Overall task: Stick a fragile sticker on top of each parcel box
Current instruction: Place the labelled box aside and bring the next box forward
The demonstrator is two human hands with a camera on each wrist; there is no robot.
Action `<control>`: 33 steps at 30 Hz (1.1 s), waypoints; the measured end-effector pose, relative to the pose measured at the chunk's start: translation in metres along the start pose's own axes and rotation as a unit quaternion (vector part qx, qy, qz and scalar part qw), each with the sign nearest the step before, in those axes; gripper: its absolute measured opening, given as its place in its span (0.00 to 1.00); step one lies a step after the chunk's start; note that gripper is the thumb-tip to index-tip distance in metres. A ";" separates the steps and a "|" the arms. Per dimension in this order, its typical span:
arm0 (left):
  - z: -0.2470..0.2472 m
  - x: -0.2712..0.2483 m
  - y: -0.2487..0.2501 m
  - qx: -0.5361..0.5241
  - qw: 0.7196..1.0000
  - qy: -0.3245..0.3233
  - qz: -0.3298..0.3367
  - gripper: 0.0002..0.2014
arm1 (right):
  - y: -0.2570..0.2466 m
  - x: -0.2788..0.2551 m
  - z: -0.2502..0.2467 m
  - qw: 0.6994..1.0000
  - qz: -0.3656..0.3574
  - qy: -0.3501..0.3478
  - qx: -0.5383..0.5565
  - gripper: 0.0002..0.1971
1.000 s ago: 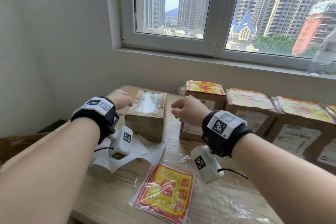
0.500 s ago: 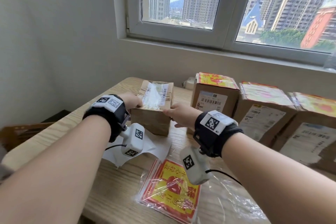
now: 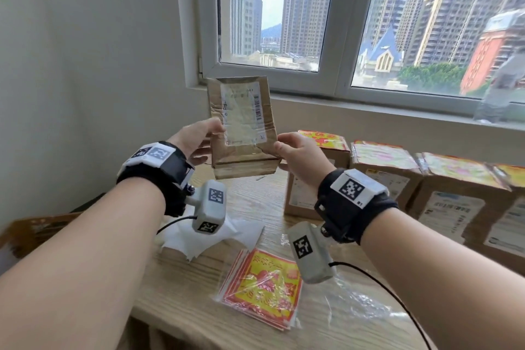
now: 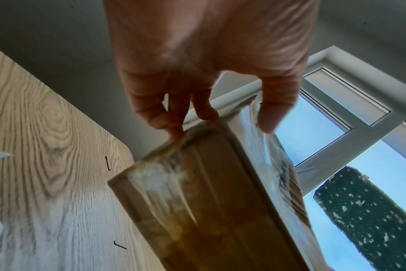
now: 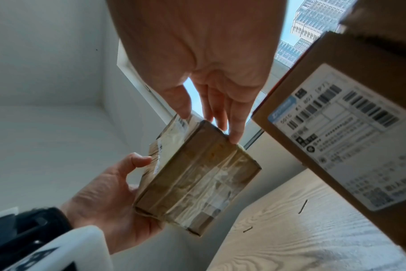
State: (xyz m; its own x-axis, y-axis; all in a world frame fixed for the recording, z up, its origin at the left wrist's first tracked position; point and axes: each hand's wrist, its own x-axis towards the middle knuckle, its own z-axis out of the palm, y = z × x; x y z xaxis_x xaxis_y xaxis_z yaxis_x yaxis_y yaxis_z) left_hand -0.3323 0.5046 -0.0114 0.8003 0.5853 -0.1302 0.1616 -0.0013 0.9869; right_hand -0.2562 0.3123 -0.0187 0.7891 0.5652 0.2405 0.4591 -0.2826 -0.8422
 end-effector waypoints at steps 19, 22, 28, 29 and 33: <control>0.117 -0.115 0.026 -0.001 0.978 -0.152 0.143 0.40 | 0.000 -0.118 -0.132 0.983 0.071 0.087 0.143 0.38; 0.150 -0.127 0.028 0.026 0.969 -0.201 0.144 0.44 | 0.008 -0.137 -0.162 0.974 0.091 0.107 0.176 0.38; 0.221 -0.134 0.020 0.110 0.943 -0.285 0.135 0.39 | 0.045 -0.167 -0.210 0.965 0.131 0.157 0.164 0.43; 0.233 -0.134 0.017 0.119 0.939 -0.295 0.133 0.37 | 0.052 -0.170 -0.217 0.963 0.136 0.170 0.159 0.42; 0.272 -0.133 0.007 0.154 0.923 -0.328 0.131 0.28 | 0.081 -0.179 -0.236 0.959 0.162 0.203 0.115 0.34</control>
State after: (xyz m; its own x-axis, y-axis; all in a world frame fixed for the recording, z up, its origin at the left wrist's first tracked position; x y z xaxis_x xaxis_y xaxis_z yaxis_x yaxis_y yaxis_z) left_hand -0.2803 0.2065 -0.0127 0.9963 -0.0837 -0.0201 -0.0118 -0.3638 0.9314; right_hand -0.2639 0.0052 -0.0164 0.9905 0.1144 0.0765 0.0971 -0.1873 -0.9775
